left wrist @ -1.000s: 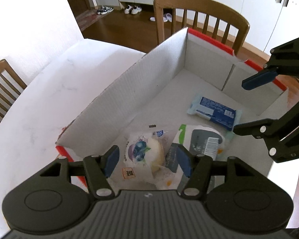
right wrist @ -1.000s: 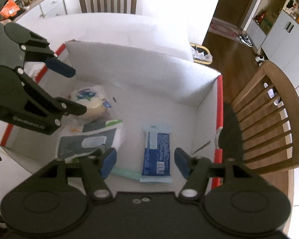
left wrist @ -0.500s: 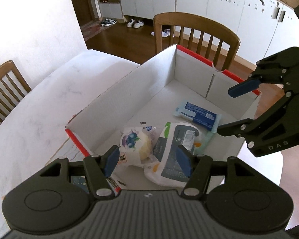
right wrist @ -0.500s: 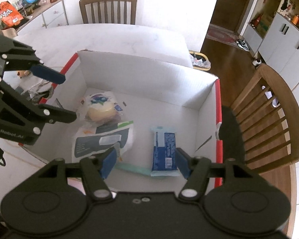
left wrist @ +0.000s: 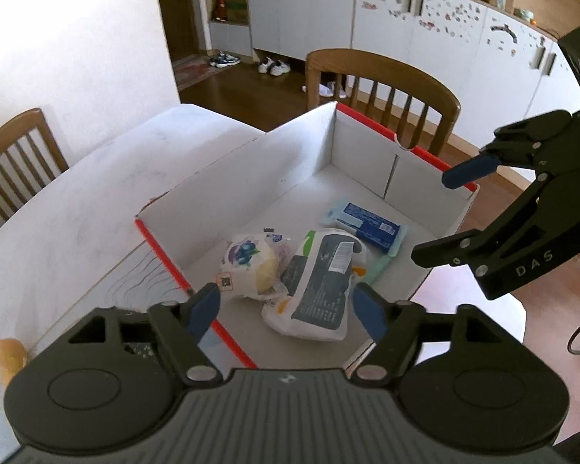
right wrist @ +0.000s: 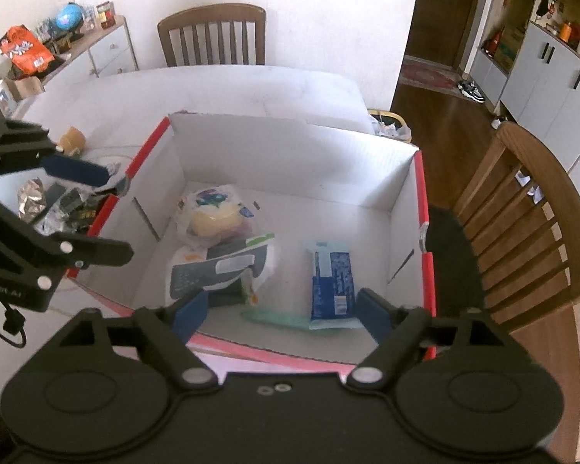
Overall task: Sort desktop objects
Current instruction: 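Withdraw both open grippers from the shoebox back over the turntable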
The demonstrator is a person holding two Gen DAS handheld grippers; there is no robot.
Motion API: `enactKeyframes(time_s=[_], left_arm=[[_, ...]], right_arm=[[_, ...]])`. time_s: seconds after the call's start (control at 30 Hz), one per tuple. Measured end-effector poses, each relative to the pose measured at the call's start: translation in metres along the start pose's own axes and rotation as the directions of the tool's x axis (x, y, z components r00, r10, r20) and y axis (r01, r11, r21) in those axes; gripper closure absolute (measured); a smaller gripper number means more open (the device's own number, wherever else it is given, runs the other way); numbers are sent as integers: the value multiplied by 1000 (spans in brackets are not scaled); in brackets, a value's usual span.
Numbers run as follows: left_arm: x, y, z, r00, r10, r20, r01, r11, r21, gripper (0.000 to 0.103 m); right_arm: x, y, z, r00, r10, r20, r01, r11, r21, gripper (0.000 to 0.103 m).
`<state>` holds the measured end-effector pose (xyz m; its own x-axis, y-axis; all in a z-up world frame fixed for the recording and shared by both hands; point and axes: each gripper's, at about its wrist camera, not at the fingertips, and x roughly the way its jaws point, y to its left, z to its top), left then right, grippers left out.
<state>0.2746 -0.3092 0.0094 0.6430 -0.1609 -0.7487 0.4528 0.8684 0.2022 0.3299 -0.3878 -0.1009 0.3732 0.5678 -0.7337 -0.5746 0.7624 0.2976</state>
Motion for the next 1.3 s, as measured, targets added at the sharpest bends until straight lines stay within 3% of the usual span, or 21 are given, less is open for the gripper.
enactKeyframes(time_s=[0.33,0.53,0.93,1.3], left_arm=[[-16,3,-16,1000,6,28,-5,999,-39,18],[-22,9,-31,999,-10,40,11,999,-44,3],[-44,41,-58,995,-60,76,62,998,-19,0],[-67,99,-95,994,-67,81,72,996,-60,0]], right_arm=[[-3,5,-6,1000,15,24,-16,999,40,14],[-3,19,-7,1000,19,23,-20,999,44,14],[-9,63,-5,999,-22,33,19,996,87,14],[1,129,10,999,-4,38,1,995,101,14]])
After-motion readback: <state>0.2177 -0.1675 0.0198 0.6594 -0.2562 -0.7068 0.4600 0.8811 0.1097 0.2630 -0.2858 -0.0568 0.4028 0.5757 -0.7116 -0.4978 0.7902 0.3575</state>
